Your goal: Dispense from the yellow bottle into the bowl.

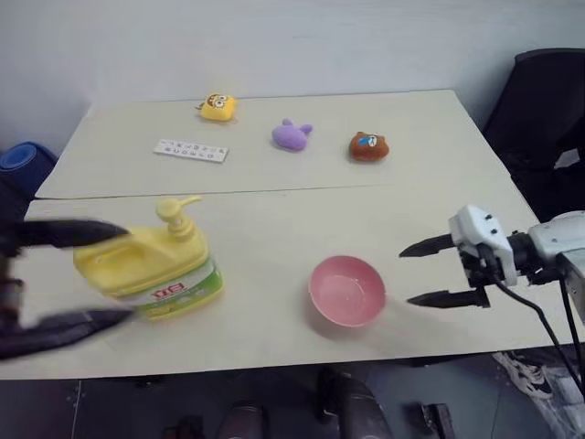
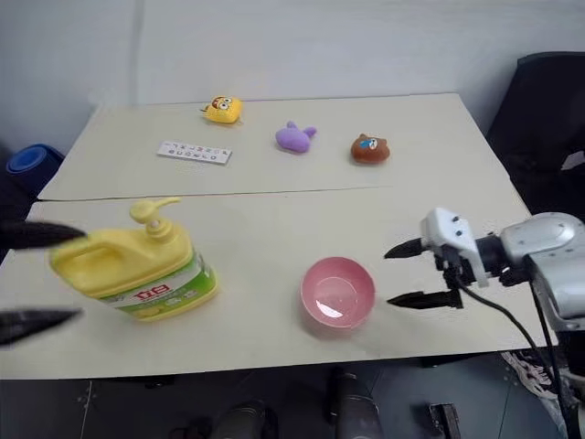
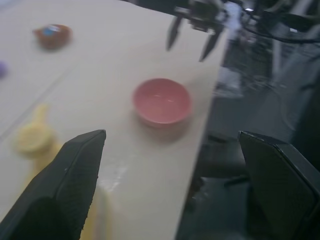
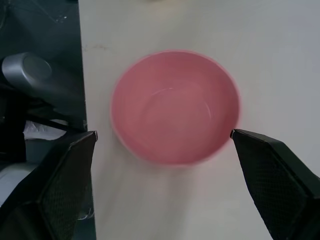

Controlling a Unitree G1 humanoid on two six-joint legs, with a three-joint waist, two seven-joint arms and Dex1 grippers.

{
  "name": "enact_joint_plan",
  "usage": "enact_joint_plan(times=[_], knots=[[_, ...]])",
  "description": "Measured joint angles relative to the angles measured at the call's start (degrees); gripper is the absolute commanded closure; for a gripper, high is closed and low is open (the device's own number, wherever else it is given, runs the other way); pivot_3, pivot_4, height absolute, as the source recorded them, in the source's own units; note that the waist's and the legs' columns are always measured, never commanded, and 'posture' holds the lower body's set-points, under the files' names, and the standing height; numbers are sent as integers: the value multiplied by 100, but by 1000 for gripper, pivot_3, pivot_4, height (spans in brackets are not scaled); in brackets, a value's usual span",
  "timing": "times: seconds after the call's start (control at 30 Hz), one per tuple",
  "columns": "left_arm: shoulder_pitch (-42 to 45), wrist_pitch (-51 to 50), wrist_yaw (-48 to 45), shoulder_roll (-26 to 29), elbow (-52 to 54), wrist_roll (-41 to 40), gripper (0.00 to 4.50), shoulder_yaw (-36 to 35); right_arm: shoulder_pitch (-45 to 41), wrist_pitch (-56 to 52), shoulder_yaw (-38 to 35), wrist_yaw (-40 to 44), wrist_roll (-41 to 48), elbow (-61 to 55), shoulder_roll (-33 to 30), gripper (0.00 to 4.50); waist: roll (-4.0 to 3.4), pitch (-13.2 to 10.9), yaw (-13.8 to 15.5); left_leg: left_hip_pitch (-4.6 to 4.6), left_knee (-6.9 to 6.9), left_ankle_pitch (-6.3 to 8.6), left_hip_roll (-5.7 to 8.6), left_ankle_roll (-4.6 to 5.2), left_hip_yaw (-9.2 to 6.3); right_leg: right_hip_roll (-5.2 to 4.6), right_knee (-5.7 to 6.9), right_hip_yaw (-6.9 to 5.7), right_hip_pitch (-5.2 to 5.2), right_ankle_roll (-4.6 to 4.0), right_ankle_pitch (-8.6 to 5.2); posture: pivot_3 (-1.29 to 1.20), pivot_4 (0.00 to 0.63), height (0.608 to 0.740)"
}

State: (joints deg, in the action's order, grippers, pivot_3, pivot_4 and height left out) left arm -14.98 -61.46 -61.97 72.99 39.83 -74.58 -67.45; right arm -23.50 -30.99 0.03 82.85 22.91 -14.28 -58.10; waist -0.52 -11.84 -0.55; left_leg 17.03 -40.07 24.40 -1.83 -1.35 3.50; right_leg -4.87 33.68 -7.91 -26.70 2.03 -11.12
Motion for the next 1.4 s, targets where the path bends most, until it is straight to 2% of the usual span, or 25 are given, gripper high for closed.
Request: enact_joint_plan(times=[0.1,0.33,0.43,0.53,0.67,0.97,1.03,1.23,1.4], knots=[[-173,82,-70,-85,606,252,0,587,191,-118,284,-365,-41,-558,102,21,3,0,-5,-3,-2,-3,-8,-19,21,28,-9,16,-1,-12,-6,0,150,740],[-746,1046,-413,-322,978,2107,0,1781,727,349,900,-909,-481,-1185,307,21,14,5,11,-13,-3,-8,-8,-24,26,40,-8,31,-5,-29,-16,0,150,740],[-753,1273,-445,-361,991,2460,0,2046,761,615,1142,-1106,-772,-1233,433,21,24,10,18,-13,-4,-8,-7,-21,29,40,-10,34,-5,-29,-16,0,150,740],[-501,1317,-411,-368,970,2476,0,2174,760,978,1427,-1251,-1144,-1111,529,606,37,14,32,-12,-5,-8,-7,-16,28,39,-11,34,-5,-29,-16,0,150,740],[-246,1203,-353,-357,929,2400,0,2255,693,1502,1804,-1556,-1735,-620,808,1880,49,19,33,-11,-4,-7,-7,-12,28,39,-11,32,-5,-30,-16,0,150,740],[150,766,-160,-351,944,1962,0,2230,713,1839,1943,-1768,-2205,-88,957,1880,50,20,38,-10,-4,-5,-7,-8,26,38,-11,30,-5,-28,-14,0,150,740],[247,730,-118,-342,937,1931,0,2238,716,1845,1976,-1776,-2229,-47,1047,2437,51,20,34,-11,-5,-5,-7,-8,26,39,-8,31,-5,-28,-15,0,150,740],[440,676,4,-304,899,1849,0,2294,707,1885,1968,-1781,-2236,51,1133,4465,52,20,37,-11,-6,-5,-7,-9,26,38,-6,32,-5,-28,-14,0,150,740],[649,674,204,-300,892,1835,0,2420,643,2085,1910,-1689,-2233,29,1117,4489,74,33,38,-15,-6,-5,-7,-9,26,38,-4,33,-3,-28,-15,0,150,740]])
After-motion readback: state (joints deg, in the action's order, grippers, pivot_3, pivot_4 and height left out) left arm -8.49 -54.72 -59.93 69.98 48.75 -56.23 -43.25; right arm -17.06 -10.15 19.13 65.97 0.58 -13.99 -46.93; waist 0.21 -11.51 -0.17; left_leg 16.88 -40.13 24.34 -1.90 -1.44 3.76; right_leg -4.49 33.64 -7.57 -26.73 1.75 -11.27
